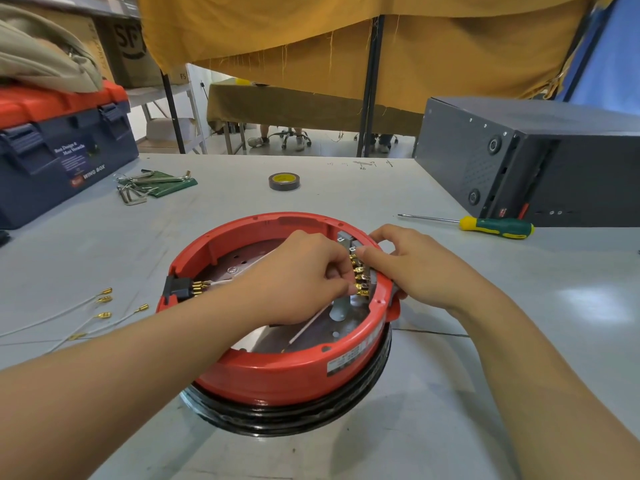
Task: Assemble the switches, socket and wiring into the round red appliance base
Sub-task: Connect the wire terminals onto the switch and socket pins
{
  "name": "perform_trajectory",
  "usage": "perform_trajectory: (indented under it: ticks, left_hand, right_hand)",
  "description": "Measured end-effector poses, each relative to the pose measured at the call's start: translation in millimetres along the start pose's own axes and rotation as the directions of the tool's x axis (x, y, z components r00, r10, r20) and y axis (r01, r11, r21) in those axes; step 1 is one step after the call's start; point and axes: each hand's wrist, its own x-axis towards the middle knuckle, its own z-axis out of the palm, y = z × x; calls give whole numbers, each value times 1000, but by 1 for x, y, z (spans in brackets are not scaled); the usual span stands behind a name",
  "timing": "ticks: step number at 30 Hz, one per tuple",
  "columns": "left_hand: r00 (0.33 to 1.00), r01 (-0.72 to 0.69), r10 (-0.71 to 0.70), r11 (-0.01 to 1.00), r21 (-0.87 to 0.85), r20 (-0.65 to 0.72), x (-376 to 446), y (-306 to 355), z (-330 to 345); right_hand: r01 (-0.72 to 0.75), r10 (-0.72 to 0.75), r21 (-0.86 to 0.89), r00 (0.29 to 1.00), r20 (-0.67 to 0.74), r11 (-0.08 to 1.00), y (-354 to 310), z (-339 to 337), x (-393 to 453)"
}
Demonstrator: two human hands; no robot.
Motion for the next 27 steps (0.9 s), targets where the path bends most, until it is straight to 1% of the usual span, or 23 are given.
perform_trajectory:
  ticks: [7, 13, 20, 26, 27]
  left_hand:
    - [1000, 4, -4, 1000, -28, -7, 0, 0, 0]
    - [1000, 0, 0, 1000, 8, -24, 0, 2, 2]
    - [998, -50, 51, 998, 34, -41, -1, 2, 5]
    - [999, -12, 19, 988, -152, 43, 0, -5, -4]
    - [999, -12, 20, 987, -159, 47, -1, -5, -4]
  right_hand:
    - [6, -6, -6, 1000, 3, 1000, -1, 0, 0]
    - [5, -5, -16, 1000, -6, 1000, -2, 0, -1]
    - [-1, 1, -29, 1000, -5, 1000, -3, -1, -2]
    - [0, 0, -11, 1000, 0, 1000, -4, 0, -2]
    - [-1, 1, -16, 1000, 1, 1000, -4, 0, -2]
